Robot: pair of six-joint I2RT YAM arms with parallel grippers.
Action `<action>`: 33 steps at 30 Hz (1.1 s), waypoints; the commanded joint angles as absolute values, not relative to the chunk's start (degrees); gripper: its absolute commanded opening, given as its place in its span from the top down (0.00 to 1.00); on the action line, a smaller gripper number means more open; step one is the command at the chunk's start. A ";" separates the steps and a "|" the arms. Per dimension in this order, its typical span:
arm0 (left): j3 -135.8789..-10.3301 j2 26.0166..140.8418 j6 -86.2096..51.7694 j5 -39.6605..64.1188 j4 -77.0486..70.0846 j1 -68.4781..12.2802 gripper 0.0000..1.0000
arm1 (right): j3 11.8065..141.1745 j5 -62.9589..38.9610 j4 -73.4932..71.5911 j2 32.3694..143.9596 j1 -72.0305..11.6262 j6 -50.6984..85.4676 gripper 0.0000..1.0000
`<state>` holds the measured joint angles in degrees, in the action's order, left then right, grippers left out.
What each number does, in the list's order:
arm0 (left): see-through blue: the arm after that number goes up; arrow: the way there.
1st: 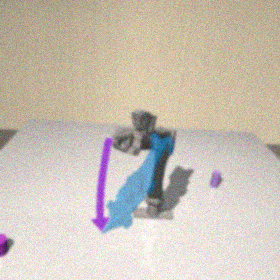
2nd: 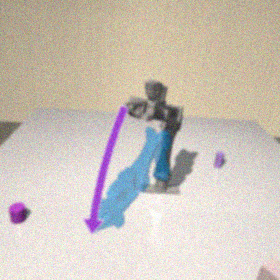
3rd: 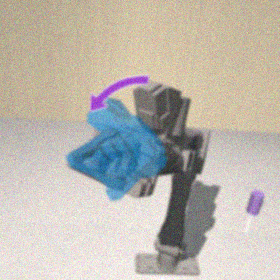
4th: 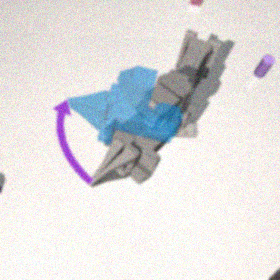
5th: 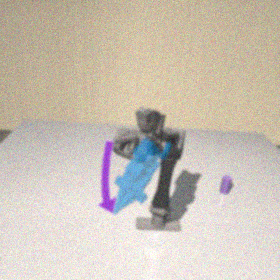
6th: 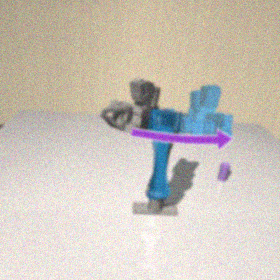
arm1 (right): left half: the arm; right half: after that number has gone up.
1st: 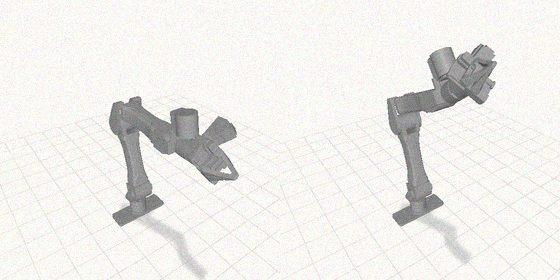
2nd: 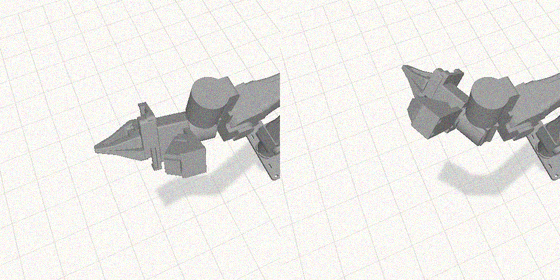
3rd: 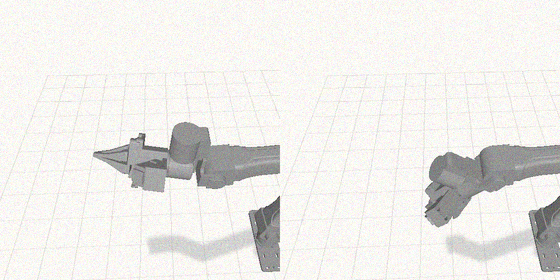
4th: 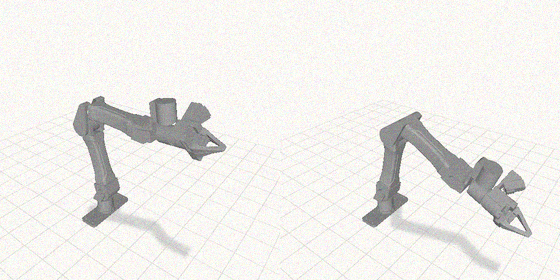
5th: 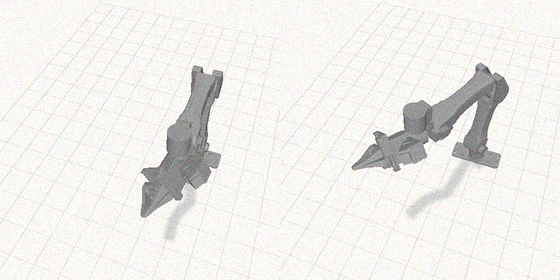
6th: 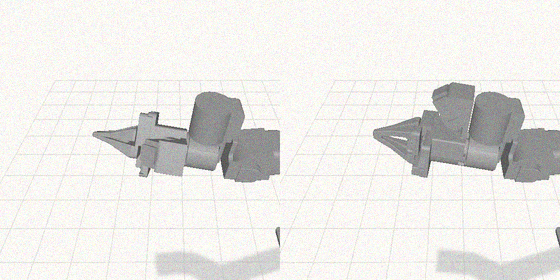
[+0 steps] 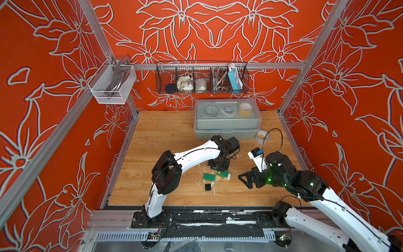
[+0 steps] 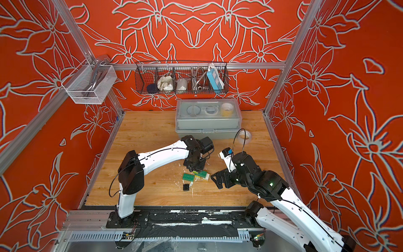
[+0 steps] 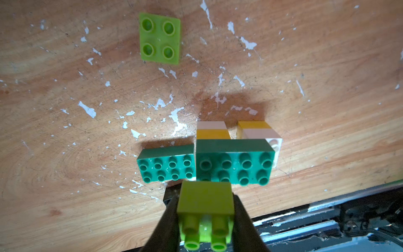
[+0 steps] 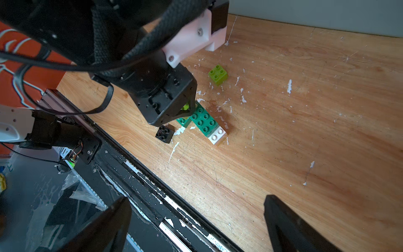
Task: Assemble a giraffe with lego
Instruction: Assemble the lego brick with the lego brick.
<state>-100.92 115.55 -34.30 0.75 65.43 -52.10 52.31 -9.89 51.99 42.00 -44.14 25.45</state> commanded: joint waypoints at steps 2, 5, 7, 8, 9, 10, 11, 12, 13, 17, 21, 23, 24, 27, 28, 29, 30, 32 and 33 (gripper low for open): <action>-102.49 117.37 -32.73 0.72 67.42 -52.37 0.68 | 53.18 -9.05 51.55 42.19 -43.77 25.14 0.00; -102.74 117.88 -32.43 0.70 67.44 -52.47 0.68 | 52.89 -9.23 51.85 41.85 -43.54 25.29 0.00; -103.00 118.20 -32.28 0.79 67.50 -52.47 0.68 | 52.83 -9.23 52.09 41.69 -43.50 25.18 0.00; -103.23 118.45 -32.29 0.92 67.50 -52.47 0.68 | 52.82 -9.23 52.14 41.57 -43.42 25.14 0.00; -103.41 118.57 -32.30 0.97 67.41 -52.47 0.68 | 52.82 -9.23 52.15 41.57 -43.33 25.06 0.00; -103.73 118.84 -32.29 1.13 67.34 -52.47 0.68 | 52.89 -9.25 52.12 41.56 -43.19 25.05 0.00; -104.16 119.09 -32.26 1.15 67.38 -52.56 0.68 | 52.91 -9.38 52.14 41.65 -43.16 25.05 0.00; -104.58 119.43 -32.28 1.07 67.49 -52.56 0.68 | 52.99 -9.34 52.17 41.75 -43.06 24.97 0.00; -104.99 119.77 -32.29 1.05 67.73 -52.56 0.68 | 53.08 -9.40 52.22 41.81 -43.07 24.96 0.00; -105.33 120.67 -32.24 1.16 67.85 -52.65 0.68 | 53.18 -9.37 52.63 41.60 -42.80 24.88 0.00; -105.30 121.52 -32.25 0.71 68.53 -52.65 0.68 | 53.27 -9.05 53.15 41.22 -42.44 24.87 0.00; -105.21 121.77 -32.26 0.68 68.56 -52.65 0.68 | 53.26 -9.05 53.14 40.97 -42.22 24.87 0.00; -105.21 121.93 -32.28 0.70 68.63 -52.65 0.68 | 53.26 -9.05 53.09 40.91 -42.12 24.87 0.00; -105.28 122.41 -32.28 0.70 68.60 -52.65 0.68 | 53.57 -8.79 53.32 40.58 -41.89 24.79 0.00; -105.30 122.70 -32.30 0.75 68.62 -52.65 0.68 | 53.53 -8.63 53.27 40.42 -41.83 24.79 0.00; -105.38 122.86 -32.29 0.79 68.56 -52.65 0.68 | 53.53 -8.53 53.32 40.24 -41.75 24.79 0.00; -105.47 122.96 -32.27 0.79 68.59 -52.65 0.68 | 53.57 -8.60 53.33 40.10 -41.60 24.82 0.00; -105.88 122.90 -32.39 0.79 68.73 -52.65 0.68 | 53.44 -8.68 53.37 39.82 -41.52 24.81 0.00; -106.12 122.92 -32.41 0.79 68.82 -52.65 0.68 | 53.36 -8.70 53.52 39.74 -41.48 24.79 0.00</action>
<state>-105.36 121.05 -32.80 1.19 67.05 -52.25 52.31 -9.63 52.31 40.40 -41.89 25.21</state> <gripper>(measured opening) 0.322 0.995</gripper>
